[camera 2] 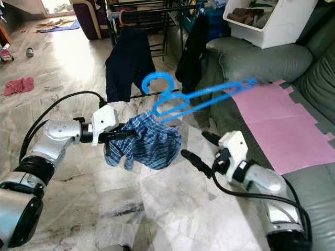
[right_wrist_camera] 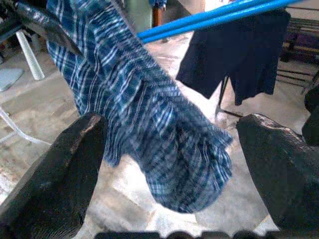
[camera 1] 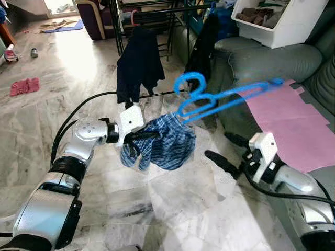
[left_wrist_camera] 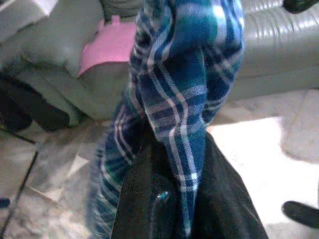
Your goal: Hang hanger
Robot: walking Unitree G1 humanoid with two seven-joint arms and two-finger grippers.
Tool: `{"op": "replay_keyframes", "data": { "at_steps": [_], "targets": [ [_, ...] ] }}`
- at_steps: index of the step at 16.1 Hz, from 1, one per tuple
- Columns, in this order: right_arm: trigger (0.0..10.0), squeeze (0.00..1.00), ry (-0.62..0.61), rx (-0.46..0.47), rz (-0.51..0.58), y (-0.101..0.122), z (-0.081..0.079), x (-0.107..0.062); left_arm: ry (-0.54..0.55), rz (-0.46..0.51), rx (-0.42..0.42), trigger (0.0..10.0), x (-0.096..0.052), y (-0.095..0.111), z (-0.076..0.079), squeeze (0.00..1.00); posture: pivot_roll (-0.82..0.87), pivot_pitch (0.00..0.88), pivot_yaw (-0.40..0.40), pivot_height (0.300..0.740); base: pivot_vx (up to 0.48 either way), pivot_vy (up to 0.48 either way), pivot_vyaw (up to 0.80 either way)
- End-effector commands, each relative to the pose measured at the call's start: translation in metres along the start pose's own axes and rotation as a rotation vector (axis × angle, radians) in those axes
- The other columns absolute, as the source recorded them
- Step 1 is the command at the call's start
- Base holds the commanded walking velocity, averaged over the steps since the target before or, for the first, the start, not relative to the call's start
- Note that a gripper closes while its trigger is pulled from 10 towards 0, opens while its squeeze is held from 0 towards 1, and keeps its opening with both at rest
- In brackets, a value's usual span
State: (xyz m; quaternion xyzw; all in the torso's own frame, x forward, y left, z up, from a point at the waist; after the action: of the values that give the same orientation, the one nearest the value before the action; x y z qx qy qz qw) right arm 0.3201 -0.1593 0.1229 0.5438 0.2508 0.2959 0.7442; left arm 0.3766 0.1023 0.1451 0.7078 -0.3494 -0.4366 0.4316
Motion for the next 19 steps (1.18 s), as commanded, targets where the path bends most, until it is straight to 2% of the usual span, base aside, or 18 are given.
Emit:
{"op": "replay_keyframes", "data": {
  "at_steps": [1,2,3,4,6,9,10,13,14,16,19],
  "targets": [
    [10.0,0.96,-0.009,0.002,-0.018,-0.005,0.002,-0.002,-0.018,0.002,0.063,0.0,-0.004,0.006,0.000,0.00,-0.02,0.082,0.020,0.740,0.000,0.000,0.00],
    [10.0,0.44,-0.012,0.008,-0.021,-0.007,0.002,-0.004,-0.020,-0.002,0.124,0.0,-0.007,0.009,0.000,0.00,-0.02,0.082,0.020,0.740,0.000,0.000,0.00],
    [10.0,0.30,-0.013,0.011,-0.023,-0.008,0.003,-0.005,-0.022,-0.007,0.152,0.0,-0.007,0.011,0.000,0.00,-0.02,0.081,0.020,0.740,0.000,0.000,0.00],
    [10.0,0.00,-0.016,-0.007,-0.038,-0.010,0.004,-0.008,-0.020,-0.004,0.181,0.0,-0.009,0.013,0.000,0.00,-0.02,0.081,0.021,0.740,0.000,0.000,0.00],
    [10.0,0.00,0.006,-0.071,-0.062,-0.011,0.003,-0.007,-0.010,0.027,0.209,0.0,-0.010,0.019,-0.001,0.00,-0.03,0.081,0.022,0.740,0.000,0.000,0.00],
    [10.0,0.00,0.012,-0.087,-0.046,-0.007,0.001,0.002,-0.007,0.039,0.301,0.0,-0.009,0.026,0.000,0.00,-0.03,0.078,0.027,0.740,0.000,0.000,0.00],
    [10.0,0.00,0.000,-0.079,-0.039,-0.009,-0.002,0.007,-0.028,0.114,0.334,0.0,-0.004,0.046,0.004,0.00,-0.03,0.078,0.027,0.740,0.000,0.000,0.00],
    [10.0,0.00,-0.019,-0.049,-0.024,-0.011,-0.007,0.022,-0.092,0.183,0.373,0.0,0.005,0.065,0.016,0.00,-0.02,0.076,0.025,0.740,0.000,0.000,0.00],
    [10.0,0.00,-0.018,-0.044,-0.020,-0.010,-0.008,0.023,-0.096,0.185,0.375,0.0,0.006,0.066,0.017,0.00,-0.02,0.076,0.025,0.740,0.000,0.000,0.00],
    [10.0,0.00,-0.006,-0.042,-0.009,-0.009,-0.014,0.035,-0.130,0.238,0.389,0.0,0.013,0.076,0.028,0.00,-0.02,0.073,0.023,0.740,0.000,0.000,0.00],
    [10.0,0.00,-0.046,-0.026,0.027,-0.002,-0.006,0.042,-0.170,0.252,0.388,0.0,0.018,0.075,0.042,0.00,-0.02,0.074,0.024,0.740,0.000,0.000,0.00]
  ]
}}
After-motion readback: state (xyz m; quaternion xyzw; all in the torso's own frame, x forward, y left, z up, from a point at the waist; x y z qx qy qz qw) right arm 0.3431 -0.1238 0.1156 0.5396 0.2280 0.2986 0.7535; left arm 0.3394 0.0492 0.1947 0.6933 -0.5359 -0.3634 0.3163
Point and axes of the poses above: a point about 5 cm out from each wrist's last joint towards the gripper, its own x axis pointing out of the wrist towards the gripper, its own y axis along the axis of the wrist's last joint, z = x × y, the point moved 5 cm from there along x, pointing out of the wrist towards the gripper, and after that the axes turned 11 degrees about -x, right-handed, at the moved point
